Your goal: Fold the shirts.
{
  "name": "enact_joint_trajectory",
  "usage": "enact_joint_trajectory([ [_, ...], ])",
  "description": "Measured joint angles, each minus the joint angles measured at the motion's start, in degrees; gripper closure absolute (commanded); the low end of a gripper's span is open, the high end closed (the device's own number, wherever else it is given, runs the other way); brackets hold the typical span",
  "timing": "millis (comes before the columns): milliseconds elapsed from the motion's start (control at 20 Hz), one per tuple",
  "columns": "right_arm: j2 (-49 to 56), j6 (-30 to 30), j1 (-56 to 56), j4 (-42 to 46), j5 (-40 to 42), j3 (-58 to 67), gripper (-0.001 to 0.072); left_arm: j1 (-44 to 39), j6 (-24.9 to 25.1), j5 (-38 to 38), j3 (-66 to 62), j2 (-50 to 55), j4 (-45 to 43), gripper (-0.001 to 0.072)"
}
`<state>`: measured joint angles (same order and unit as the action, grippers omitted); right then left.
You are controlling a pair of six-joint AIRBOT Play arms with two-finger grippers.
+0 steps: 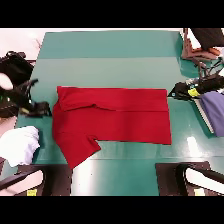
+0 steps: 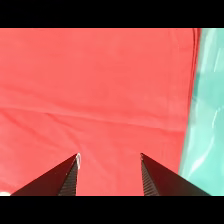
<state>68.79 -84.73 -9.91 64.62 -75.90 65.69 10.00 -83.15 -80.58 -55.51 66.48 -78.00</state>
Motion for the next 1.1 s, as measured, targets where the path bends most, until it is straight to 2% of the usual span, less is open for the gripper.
enact_joint_trajectory([
  [150, -2.9, 0.5, 0.3, -0.3, -0.4, -0.5, 0.0255, 0.0, -0.8, 1.2, 12.7, -8.0, 1.1, 0.0157],
  [350, -4.2, 0.7, 0.4, -0.5, -0.9, -0.8, 0.0255, 0.0, -0.9, 4.9, 24.0, -11.9, 7.9, 0.0158],
  [400, -4.3, 0.8, 0.4, -0.5, -1.1, -0.8, 0.0255, -0.1, -0.6, 5.9, 25.8, -12.3, 9.5, 0.0187],
  [550, -4.6, 0.8, 0.3, -0.4, -2.4, -1.0, 0.0255, -0.2, 0.4, 8.2, 28.9, -13.0, 13.6, 0.0690],
  [750, -6.8, 0.9, -3.2, 2.5, -5.3, -7.7, 0.0245, -0.2, 2.6, 9.2, 29.1, -14.1, 17.7, 0.0688],
  [800, -7.7, 0.9, -5.1, 3.7, -5.9, -11.2, 0.0167, -0.2, 3.0, 9.2, 29.0, -14.6, 18.3, 0.0688],
  [850, -8.6, 0.9, -7.5, 4.8, -6.3, -15.3, 0.0161, -0.2, 3.3, 9.2, 29.0, -15.1, 18.6, 0.0688],
  [950, -9.6, 1.0, -12.6, 5.2, -6.9, -24.0, 0.0165, -0.2, 3.7, 9.2, 28.8, -16.0, 19.1, 0.0688],
  [1000, -10.0, 1.6, -14.8, 4.7, -6.7, -28.0, 0.0204, -0.2, 3.8, 9.2, 28.8, -16.2, 19.3, 0.0688],
  [1100, -10.4, 3.1, -17.9, 1.5, -5.0, -34.9, 0.0210, -0.2, 4.0, 9.2, 28.7, -16.5, 19.6, 0.0688],
])
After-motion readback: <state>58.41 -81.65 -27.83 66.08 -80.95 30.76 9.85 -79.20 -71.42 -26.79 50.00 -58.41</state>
